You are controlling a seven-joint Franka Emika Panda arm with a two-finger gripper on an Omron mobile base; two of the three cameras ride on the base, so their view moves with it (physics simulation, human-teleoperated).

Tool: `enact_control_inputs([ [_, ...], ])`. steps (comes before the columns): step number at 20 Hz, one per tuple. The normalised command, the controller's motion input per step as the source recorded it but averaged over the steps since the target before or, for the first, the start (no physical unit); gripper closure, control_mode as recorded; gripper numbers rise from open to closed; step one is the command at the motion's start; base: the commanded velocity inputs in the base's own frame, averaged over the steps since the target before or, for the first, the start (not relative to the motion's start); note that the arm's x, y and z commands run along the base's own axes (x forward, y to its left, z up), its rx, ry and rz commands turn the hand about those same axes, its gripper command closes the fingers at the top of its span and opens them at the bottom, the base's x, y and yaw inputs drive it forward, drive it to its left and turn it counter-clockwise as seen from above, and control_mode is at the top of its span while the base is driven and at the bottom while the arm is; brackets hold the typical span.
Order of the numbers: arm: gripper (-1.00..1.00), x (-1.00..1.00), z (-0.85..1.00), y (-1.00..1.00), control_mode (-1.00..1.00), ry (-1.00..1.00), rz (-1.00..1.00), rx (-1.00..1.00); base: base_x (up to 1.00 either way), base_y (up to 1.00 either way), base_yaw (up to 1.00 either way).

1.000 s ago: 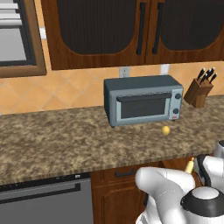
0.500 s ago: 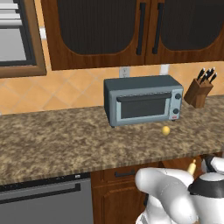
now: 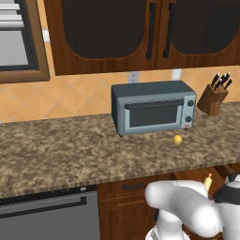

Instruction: Pick the rolling pin from the drawer and place it on the counter.

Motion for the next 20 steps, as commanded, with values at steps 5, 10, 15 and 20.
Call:
enact_control_inputs([
  [5, -1.0, -0.62, -0.49, -0.36, -1.0, 0.05, 0.0, 0.0, 0.0, 0.0, 0.0],
  [10, -1.0, -0.19, 0.14, -0.04, -1.0, -0.09, -0.07, 0.0, 0.0, 0.0, 0.0],
  [15, -1.0, 0.0, 0.3, 0.25, -1.0, -0.15, -0.09, 0.01, 0.0, 0.0, 0.0],
  [20, -1.0, 0.04, 0.05, 0.57, -1.0, -0.06, -0.09, 0.02, 0.0, 0.0, 0.0],
])
